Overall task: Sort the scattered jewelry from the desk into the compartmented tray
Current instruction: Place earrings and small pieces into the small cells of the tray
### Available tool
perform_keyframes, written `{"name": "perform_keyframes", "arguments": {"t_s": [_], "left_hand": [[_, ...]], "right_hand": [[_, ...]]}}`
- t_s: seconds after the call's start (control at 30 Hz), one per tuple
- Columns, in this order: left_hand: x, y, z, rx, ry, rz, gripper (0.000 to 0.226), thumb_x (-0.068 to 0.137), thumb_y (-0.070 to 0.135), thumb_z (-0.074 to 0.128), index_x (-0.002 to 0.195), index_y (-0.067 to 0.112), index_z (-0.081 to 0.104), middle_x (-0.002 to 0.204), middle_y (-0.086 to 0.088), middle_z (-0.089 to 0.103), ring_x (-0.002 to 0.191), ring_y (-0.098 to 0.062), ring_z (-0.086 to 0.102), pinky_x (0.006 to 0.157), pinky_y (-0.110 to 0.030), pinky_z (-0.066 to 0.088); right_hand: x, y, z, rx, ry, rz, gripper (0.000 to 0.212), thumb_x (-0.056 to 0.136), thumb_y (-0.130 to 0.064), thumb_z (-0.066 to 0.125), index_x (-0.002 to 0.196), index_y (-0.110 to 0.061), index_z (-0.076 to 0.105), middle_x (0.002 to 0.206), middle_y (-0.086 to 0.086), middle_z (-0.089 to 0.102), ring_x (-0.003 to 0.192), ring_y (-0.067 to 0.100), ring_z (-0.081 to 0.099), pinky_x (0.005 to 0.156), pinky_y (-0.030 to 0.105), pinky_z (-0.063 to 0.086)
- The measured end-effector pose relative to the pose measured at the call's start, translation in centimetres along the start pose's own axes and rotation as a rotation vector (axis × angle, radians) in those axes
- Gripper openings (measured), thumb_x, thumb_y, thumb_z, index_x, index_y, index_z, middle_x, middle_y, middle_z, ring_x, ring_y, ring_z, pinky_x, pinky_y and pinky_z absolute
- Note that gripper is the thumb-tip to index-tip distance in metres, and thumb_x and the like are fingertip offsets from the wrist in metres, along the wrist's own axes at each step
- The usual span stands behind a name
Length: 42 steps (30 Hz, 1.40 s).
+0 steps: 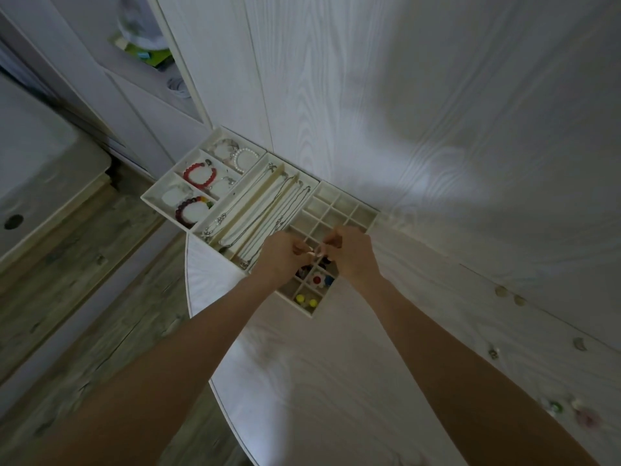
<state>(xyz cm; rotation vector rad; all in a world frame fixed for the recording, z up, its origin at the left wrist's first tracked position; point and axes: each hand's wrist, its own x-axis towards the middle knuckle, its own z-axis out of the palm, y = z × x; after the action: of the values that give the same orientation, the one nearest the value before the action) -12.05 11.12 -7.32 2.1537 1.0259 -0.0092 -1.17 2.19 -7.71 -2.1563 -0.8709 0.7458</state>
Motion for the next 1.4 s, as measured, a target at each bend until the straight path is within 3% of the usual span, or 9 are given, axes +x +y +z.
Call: {"name": "perform_keyframes", "arguments": {"t_s": [0.1,0.2,0.27,0.37,0.47,0.83,1.07,1.27,1.4], "left_hand": [[0.6,-0.1,0.0,0.007,-0.049,-0.008,0.012,0.083,0.023,0.069,0.083,0.012,0.072,0.076,-0.006,0.065,0.071,-0.016,0.059,0.064,-0.019,0.042],[1.3,-0.1,0.0,0.008,-0.081,-0.036,0.018,0.082,0.022,0.069,0.073,0.007,0.069,0.065,-0.011,0.056,0.057,-0.014,0.045,0.045,-0.012,0.03],[1.6,0.0,-0.1,-0.005,-0.081,-0.046,0.023,0.081,0.021,0.07,0.077,-0.002,0.071,0.06,-0.009,0.055,0.051,-0.013,0.043,0.043,-0.01,0.028],[1.7,0.1,-0.1,0.011,-0.077,-0.014,0.016,0.082,0.018,0.07,0.092,0.006,0.074,0.079,-0.005,0.068,0.066,-0.009,0.056,0.06,-0.015,0.041],[1.5,-0.3,-0.2,0.017,-0.069,0.009,0.021,0.082,0.013,0.07,0.103,0.009,0.072,0.101,-0.007,0.07,0.082,-0.01,0.06,0.071,-0.014,0.042],[1.6,-0.8,-0.5,0.12,-0.088,0.081,0.022,0.08,0.008,0.069,0.103,0.007,0.07,0.104,-0.009,0.069,0.091,-0.02,0.064,0.077,-0.021,0.045],[1.4,-1.0,-0.5,0.156,-0.064,0.091,0.027,0.083,-0.002,0.056,0.104,0.009,0.07,0.109,-0.008,0.065,0.092,-0.02,0.062,0.076,-0.02,0.044],[1.7,-0.9,-1.0,0.268,-0.063,0.151,0.02,0.091,0.013,0.059,0.106,0.014,0.07,0.109,-0.008,0.052,0.094,-0.022,0.058,0.088,-0.033,0.049],[2.2,-0.1,-1.3,0.327,-0.084,0.159,0.019,0.09,0.014,0.059,0.105,0.015,0.071,0.113,-0.008,0.052,0.101,-0.023,0.057,0.092,-0.036,0.047]], "right_hand": [[0.1,0.3,0.4,-0.055,-0.008,-0.009,0.007,0.083,-0.008,0.067,0.086,-0.001,0.064,0.084,0.005,0.058,0.076,0.014,0.053,0.064,0.018,0.04],[0.3,0.5,0.6,-0.095,-0.029,0.003,0.008,0.084,-0.011,0.066,0.087,-0.004,0.063,0.091,0.01,0.062,0.081,0.02,0.057,0.074,0.031,0.047],[0.4,0.4,0.6,-0.121,-0.044,0.01,0.009,0.084,-0.012,0.065,0.088,-0.004,0.062,0.093,0.011,0.062,0.085,0.022,0.059,0.077,0.034,0.047],[0.4,0.3,0.8,-0.221,-0.044,-0.01,0.011,0.087,-0.017,0.063,0.089,-0.007,0.059,0.094,0.009,0.06,0.086,0.021,0.057,0.069,0.029,0.041],[0.5,0.3,1.0,-0.348,-0.045,-0.035,0.011,0.091,-0.021,0.059,0.092,-0.01,0.056,0.095,0.006,0.057,0.088,0.02,0.054,0.067,0.027,0.035],[0.2,-0.7,1.3,-0.53,-0.022,-0.13,0.013,0.096,-0.016,0.051,0.103,-0.011,0.06,0.104,0.008,0.058,0.096,0.024,0.057,0.069,0.027,0.039],[-0.5,-0.9,1.4,-0.517,-0.019,-0.176,0.017,0.097,-0.012,0.047,0.101,-0.01,0.063,0.104,0.008,0.055,0.091,0.023,0.057,0.067,0.026,0.037],[-1.4,0.1,1.4,-0.513,-0.053,-0.214,0.025,0.097,-0.017,0.05,0.114,-0.016,0.068,0.101,0.008,0.056,0.083,0.018,0.052,0.064,0.023,0.038],[-1.6,0.4,1.3,-0.499,-0.048,-0.201,0.025,0.097,-0.021,0.049,0.113,-0.019,0.069,0.1,0.005,0.057,0.079,0.013,0.049,0.062,0.022,0.035]]}}
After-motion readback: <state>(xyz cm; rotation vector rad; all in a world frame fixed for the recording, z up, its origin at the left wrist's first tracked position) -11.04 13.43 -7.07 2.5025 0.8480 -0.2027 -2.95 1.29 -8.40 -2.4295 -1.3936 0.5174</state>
